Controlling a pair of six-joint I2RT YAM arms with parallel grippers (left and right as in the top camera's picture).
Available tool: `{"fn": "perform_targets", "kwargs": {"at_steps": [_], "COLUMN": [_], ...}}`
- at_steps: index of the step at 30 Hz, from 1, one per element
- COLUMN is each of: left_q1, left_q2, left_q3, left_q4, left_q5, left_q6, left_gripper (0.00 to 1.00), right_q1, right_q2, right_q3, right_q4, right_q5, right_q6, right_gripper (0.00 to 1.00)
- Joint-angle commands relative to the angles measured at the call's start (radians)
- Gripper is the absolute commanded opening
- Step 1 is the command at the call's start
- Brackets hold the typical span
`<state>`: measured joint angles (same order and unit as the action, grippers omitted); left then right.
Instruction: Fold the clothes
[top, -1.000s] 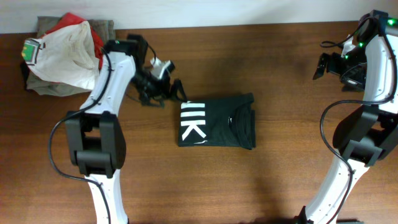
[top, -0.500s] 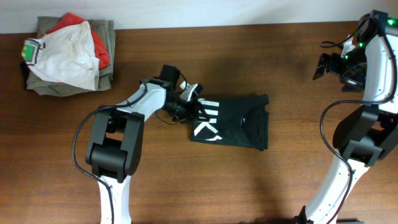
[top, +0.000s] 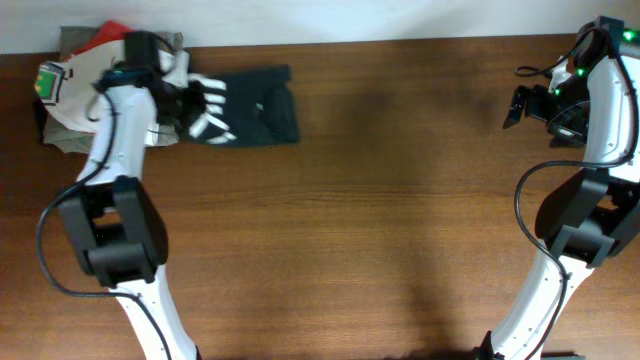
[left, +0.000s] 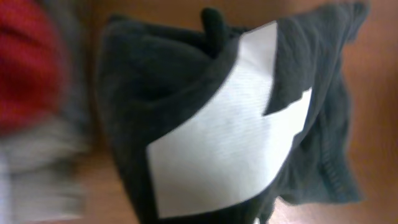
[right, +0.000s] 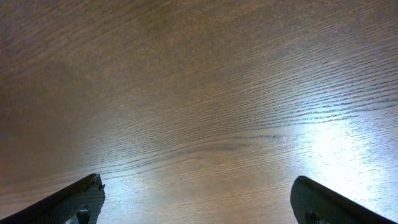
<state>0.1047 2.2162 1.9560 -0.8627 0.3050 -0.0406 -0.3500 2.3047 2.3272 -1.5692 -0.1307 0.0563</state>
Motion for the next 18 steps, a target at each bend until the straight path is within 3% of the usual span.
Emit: {"fn": "perform_targets", "kwargs": {"at_steps": [1,7,16,18], "left_q1": [0.078,0.132,0.277,0.296], "left_q2": [-0.007,-0.008,0.001,0.019], "left_q3": [0.179,0.442,0.386,0.352], "left_q4": [0.006,-0.072,0.013,0.074], "left_q5": [-0.045,-0.150,-0.198,-0.202], "left_q6": [0.035,0.019,0.061,0.061], "left_gripper": [0.01,0.01,0.01,0.05], "right_q1": [0.003,0.003,0.003,0.003], "right_q2": [-0.013,-0.013,-0.013,-0.013], "right_q3": [0.012,0.012,0.012,0.012], "right_q4": [-0.001,-0.001,0.000,0.000], "right_q5": [0.008,0.008,0.008,0.008], "right_q6": [0.008,0.008,0.008,0.008], "right_gripper": [0.99,0.99,0.99,0.99]}}
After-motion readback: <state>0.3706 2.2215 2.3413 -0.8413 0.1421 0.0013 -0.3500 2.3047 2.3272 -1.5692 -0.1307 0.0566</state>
